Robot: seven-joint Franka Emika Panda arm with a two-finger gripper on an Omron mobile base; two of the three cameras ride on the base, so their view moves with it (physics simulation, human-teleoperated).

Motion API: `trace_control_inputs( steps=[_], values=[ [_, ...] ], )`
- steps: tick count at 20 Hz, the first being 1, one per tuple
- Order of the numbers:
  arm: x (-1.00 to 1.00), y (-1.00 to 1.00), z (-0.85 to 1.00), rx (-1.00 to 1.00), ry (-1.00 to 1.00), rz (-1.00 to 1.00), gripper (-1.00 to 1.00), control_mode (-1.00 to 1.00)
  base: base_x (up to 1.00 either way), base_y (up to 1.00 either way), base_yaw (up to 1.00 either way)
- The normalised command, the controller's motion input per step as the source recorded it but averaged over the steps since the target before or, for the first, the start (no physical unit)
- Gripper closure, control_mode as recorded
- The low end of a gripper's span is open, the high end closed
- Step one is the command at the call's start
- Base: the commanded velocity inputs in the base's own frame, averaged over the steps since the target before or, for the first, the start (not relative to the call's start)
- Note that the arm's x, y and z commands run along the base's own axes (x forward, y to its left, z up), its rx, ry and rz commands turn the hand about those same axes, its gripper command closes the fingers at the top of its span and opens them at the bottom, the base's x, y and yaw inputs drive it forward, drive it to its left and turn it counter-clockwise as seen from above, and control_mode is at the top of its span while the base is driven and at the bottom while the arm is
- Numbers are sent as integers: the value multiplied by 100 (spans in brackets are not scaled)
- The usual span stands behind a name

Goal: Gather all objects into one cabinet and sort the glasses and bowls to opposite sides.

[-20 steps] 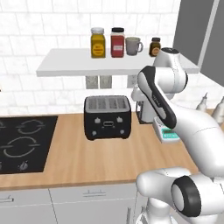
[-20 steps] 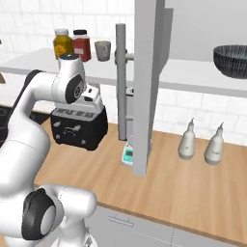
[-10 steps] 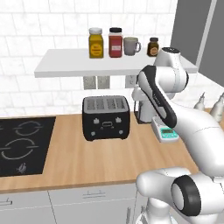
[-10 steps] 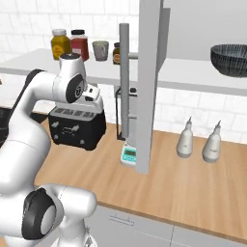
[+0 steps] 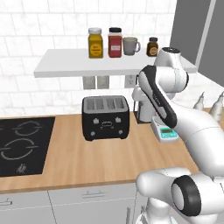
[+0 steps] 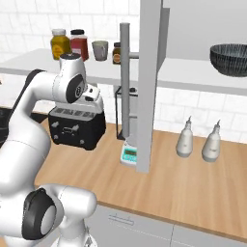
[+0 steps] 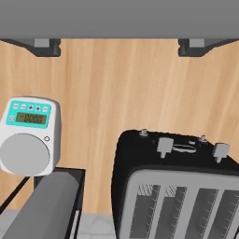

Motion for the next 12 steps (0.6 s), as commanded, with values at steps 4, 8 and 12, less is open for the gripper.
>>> trace_control_inputs(
  steps=[4,8,12],
  values=[
    [0,0,10,0,-2,0,-100,-100,0,0,0],
    [0,0,54,0,-7,3,-100,-100,0,0,0],
    [2,0,62,0,-4,8,-100,-100,0,0,0]
  ],
)
